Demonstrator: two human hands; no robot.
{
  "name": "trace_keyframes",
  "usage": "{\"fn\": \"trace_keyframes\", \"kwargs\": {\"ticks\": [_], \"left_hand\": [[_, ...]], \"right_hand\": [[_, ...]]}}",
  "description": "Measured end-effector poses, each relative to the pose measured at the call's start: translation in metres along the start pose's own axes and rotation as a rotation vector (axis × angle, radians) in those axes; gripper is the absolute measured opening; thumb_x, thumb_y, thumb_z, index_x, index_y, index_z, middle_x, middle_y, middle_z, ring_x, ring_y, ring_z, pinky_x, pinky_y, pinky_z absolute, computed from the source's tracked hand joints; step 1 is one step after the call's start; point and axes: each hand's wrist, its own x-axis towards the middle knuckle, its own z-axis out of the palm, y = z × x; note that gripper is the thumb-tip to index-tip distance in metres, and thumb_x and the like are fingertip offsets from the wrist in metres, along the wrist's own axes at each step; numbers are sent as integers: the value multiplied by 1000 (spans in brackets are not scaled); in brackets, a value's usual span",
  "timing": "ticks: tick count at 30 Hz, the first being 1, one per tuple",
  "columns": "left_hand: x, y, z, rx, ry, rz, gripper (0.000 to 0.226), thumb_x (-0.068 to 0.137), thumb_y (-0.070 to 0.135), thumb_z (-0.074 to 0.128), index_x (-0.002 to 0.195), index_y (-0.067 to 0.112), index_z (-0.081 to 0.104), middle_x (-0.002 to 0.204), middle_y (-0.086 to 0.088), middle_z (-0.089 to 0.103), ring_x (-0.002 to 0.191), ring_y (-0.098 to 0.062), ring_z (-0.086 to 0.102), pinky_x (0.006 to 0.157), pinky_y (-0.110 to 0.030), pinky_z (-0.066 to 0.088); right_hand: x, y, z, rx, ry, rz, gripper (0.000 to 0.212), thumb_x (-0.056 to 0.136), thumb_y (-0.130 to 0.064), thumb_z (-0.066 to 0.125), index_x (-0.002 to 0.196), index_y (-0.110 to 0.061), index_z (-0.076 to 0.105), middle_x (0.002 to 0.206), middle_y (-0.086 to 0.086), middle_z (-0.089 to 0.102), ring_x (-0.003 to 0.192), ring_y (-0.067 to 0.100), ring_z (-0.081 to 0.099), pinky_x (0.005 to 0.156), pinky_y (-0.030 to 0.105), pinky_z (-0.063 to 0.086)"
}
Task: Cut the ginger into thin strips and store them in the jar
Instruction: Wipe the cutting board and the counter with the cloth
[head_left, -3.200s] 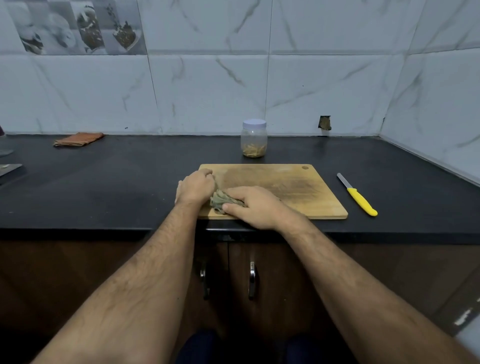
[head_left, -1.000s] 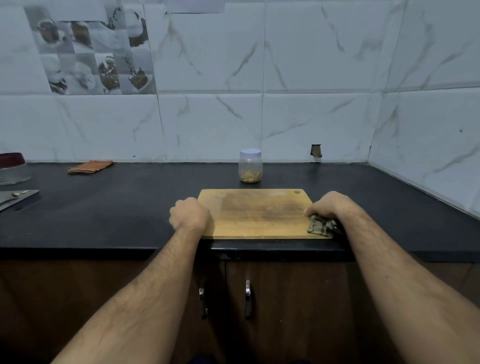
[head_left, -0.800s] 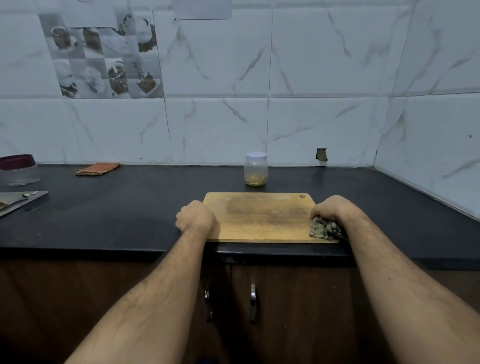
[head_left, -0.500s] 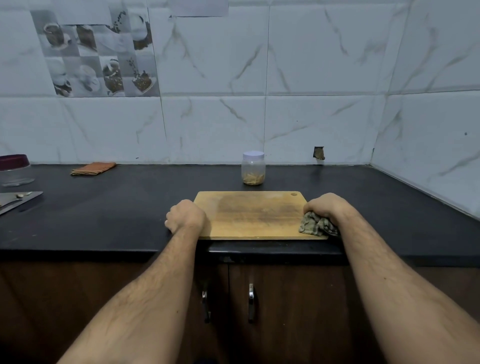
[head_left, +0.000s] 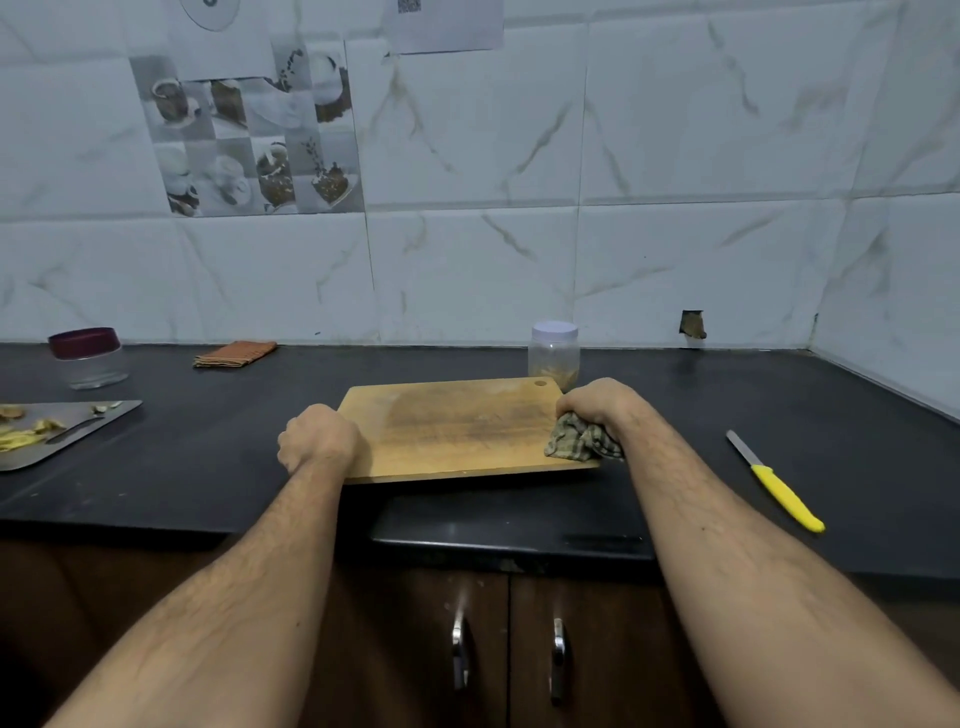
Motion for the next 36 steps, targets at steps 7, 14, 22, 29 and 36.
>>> {"fn": "trace_keyframes", "kwargs": {"ticks": [7, 14, 22, 29, 36], "left_hand": [[35, -18, 2, 32, 16, -53, 30, 90, 27, 62, 109, 4, 66, 117, -18, 64, 108, -36, 59, 88, -42, 52], [40, -16, 13, 48, -8, -66, 30, 92, 25, 59, 113, 4, 65, 121, -17, 62, 112, -34, 57, 89, -41, 50], [38, -17, 14, 94, -6, -51, 34, 94, 31, 56, 119, 8, 62, 126, -15, 58, 117, -32, 53, 96, -41, 41], [-6, 17, 11, 18, 97, 306, 33, 94, 31, 48, 118, 19, 67, 120, -8, 63, 114, -29, 55, 95, -41, 39], [-41, 17, 18, -329, -14, 491, 28, 99, 29, 47, 98, 15, 71, 96, -4, 71, 96, -27, 62, 86, -38, 48]], "right_hand": [[32, -20, 47, -20, -56, 10, 20, 72, -23, 74, 83, -7, 74, 88, 7, 74, 82, 20, 71, 84, 37, 59], [49, -27, 53, -88, -39, -1, 23, 77, -27, 74, 90, -8, 72, 92, 7, 70, 85, 19, 67, 83, 35, 57], [56, -21, 57, -89, -2, -34, 22, 80, -29, 72, 85, -8, 69, 89, 4, 67, 80, 16, 62, 76, 30, 54], [30, -30, 57, 46, 64, -218, 47, 83, -42, 69, 112, -6, 68, 105, 6, 72, 98, 23, 65, 86, 32, 52], [-51, -47, 104, -135, 55, -460, 68, 96, -61, 38, 131, -6, 56, 133, 16, 59, 126, 35, 50, 103, 40, 39]]}}
